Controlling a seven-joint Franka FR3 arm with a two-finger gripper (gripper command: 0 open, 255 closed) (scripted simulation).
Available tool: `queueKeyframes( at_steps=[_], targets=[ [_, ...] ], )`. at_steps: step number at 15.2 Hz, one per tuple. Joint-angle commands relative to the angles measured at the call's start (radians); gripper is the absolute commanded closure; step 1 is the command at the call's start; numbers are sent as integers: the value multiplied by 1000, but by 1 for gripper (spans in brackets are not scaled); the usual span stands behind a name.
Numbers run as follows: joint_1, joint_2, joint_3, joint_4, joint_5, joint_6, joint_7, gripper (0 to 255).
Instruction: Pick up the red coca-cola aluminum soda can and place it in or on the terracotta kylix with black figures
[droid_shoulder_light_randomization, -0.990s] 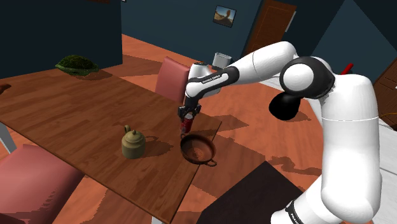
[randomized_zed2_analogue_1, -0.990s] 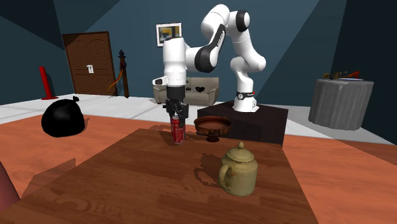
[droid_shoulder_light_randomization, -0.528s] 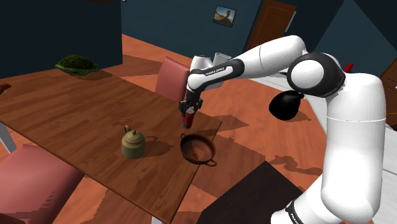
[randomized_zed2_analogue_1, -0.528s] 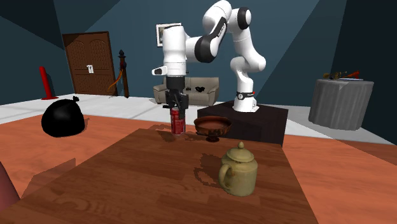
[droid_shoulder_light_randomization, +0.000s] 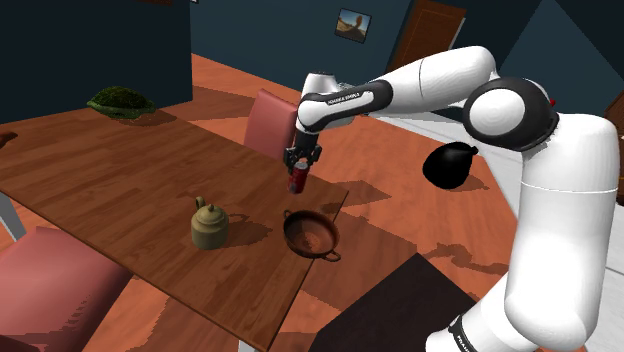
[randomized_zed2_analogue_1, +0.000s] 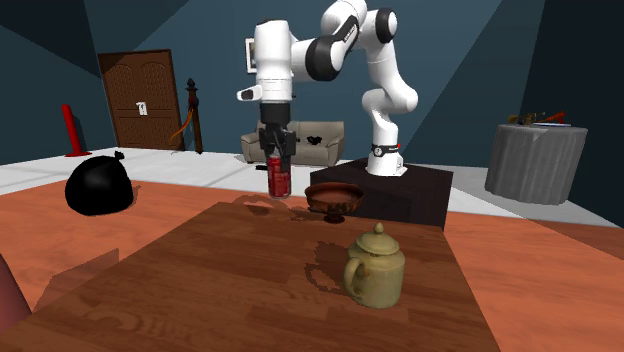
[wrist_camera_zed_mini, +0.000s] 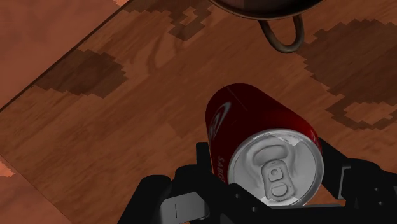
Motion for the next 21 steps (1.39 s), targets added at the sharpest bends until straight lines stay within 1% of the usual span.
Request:
queueKeyframes(
  at_steps=[1, 10, 15, 21],
  targets=[
    [0, -12, 1, 10, 1, -22, -1, 255],
    [-1, -57, 3, 55, 6, -112, -4, 255],
    [13, -253, 20, -207, 19, -45, 28, 255],
    [35, -473, 46, -464, 44, -7, 67, 255]
  ],
)
